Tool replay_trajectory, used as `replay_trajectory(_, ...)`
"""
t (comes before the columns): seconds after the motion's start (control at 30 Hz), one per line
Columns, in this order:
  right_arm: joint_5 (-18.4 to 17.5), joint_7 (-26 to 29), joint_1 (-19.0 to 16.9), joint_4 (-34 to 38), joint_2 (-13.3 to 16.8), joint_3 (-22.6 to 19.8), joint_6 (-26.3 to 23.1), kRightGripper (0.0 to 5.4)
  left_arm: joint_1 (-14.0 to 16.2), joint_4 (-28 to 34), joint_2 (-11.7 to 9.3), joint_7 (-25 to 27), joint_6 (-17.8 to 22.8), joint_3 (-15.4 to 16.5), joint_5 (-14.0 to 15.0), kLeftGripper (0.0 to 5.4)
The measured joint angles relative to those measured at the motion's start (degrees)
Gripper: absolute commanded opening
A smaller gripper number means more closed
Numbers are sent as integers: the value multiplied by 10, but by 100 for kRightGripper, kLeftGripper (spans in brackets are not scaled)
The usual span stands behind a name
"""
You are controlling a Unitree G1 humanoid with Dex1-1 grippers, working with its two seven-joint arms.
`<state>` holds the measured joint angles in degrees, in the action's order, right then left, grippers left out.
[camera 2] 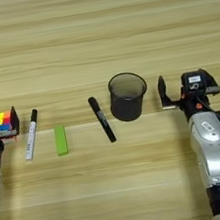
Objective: Move the objects on the table
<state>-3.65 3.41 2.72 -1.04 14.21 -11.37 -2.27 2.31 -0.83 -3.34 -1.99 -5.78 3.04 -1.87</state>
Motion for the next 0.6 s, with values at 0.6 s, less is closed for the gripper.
replay_trajectory(0.6, -50, 86, -207, 303, 10, 32, -152, 540, -1, 0, 3, -4, -2, 3, -1, 538)
